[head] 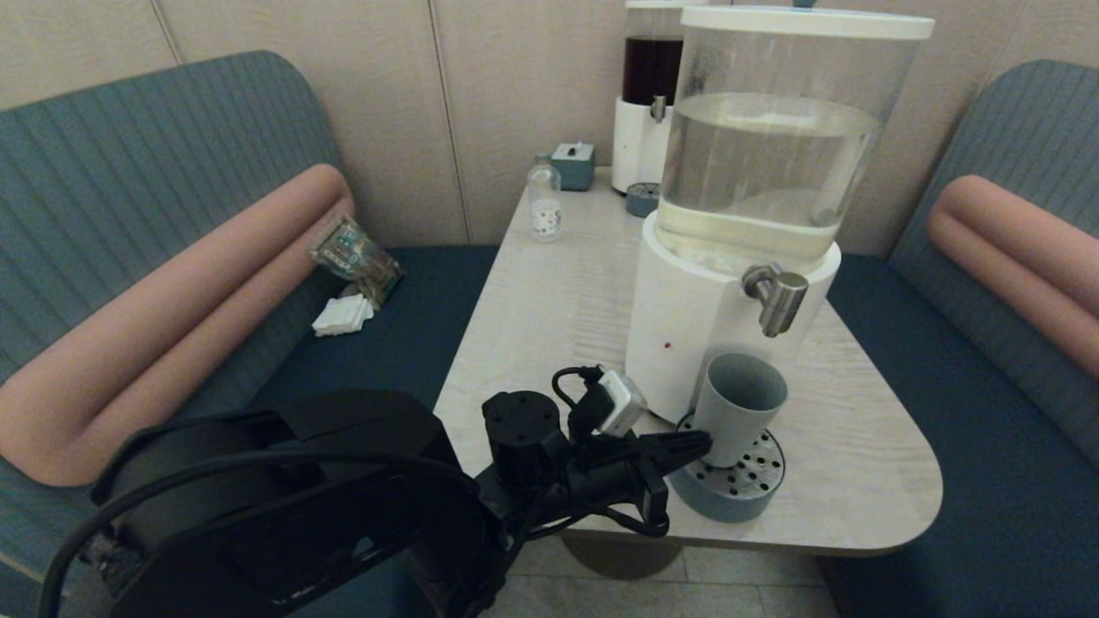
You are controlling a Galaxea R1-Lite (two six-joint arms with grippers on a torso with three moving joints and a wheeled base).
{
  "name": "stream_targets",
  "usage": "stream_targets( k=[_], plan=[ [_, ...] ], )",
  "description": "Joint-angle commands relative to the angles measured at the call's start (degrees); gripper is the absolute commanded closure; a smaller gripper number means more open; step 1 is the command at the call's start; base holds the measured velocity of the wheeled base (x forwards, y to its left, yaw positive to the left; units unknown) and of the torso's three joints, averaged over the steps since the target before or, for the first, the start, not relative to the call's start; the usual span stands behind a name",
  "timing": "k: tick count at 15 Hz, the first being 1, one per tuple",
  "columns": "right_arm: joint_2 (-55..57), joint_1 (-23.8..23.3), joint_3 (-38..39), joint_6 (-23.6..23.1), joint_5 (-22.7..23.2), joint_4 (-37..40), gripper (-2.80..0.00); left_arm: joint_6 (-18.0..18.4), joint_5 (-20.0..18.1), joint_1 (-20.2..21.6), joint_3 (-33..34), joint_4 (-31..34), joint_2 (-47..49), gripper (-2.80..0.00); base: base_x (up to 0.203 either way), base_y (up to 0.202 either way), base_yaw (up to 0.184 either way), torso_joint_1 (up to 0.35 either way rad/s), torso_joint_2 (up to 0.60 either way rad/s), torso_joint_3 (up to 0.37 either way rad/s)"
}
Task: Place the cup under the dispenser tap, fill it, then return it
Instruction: Turn on the faucet
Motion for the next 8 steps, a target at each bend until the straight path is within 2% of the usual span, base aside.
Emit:
stream_targets(
  k=[1, 8],
  plan=[
    [0.0, -0.1, 0.9, 0.0, 0.0, 0.0, 0.0, 0.0, -0.2, -0.1, -1.5, -0.4, 1.9, 0.0, 0.0, 0.0, 0.0, 0.0, 0.0, 0.0],
    [0.0, 0.0, 0.8, 0.0, 0.0, 0.0, 0.0, -0.1, -0.2, -0.3, -4.7, -0.4, 4.3, 0.0, 0.0, 0.0, 0.0, 0.0, 0.0, 0.0]
  ],
)
